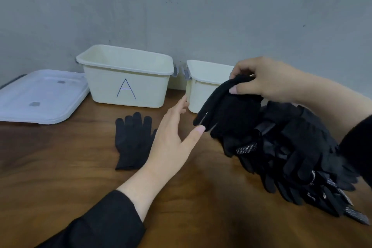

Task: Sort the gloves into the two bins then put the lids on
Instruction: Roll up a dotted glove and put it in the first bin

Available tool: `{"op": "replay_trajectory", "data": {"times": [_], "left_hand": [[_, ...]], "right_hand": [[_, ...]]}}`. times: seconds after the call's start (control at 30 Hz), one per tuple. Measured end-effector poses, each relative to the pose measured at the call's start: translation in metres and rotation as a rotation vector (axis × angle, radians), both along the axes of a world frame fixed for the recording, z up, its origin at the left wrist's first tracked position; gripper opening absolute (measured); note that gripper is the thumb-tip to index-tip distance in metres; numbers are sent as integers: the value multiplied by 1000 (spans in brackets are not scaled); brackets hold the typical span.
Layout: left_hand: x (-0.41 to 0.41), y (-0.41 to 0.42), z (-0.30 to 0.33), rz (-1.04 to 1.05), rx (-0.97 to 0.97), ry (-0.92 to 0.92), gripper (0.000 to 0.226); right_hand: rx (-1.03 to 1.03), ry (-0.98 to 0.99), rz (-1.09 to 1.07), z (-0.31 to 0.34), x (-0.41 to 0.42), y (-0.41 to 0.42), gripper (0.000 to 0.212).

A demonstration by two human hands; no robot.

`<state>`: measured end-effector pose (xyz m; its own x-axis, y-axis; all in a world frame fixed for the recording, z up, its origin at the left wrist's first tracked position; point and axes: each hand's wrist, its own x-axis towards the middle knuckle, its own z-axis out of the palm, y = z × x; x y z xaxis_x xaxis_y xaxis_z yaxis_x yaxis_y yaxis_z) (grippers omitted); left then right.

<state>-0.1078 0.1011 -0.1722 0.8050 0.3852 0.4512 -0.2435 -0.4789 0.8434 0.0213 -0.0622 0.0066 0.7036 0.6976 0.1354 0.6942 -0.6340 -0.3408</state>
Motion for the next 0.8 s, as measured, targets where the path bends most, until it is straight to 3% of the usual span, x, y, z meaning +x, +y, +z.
{"op": "replay_trajectory", "data": {"times": [0.07,0.2,0.37,0.5,0.67,0.8], "left_hand": [[-7,1,1,-74,-66,28,65],[-22,13,1,-90,-121,44,15],[-37,47,3,-20,-183,41,20],[-48,79,3,-28,-288,19,18],[-61,121,-4,59,-283,13,18],[-68,155,-11,244,-296,-26,14]], "right_hand": [[-84,9,61,-12,-13,16,12],[-144,75,141,-30,-31,45,20],[-68,322,130,-24,-31,56,26],[124,495,125,-22,-35,76,4],[283,535,187,-27,-39,114,12],[282,366,129,-27,-33,145,9]]}}
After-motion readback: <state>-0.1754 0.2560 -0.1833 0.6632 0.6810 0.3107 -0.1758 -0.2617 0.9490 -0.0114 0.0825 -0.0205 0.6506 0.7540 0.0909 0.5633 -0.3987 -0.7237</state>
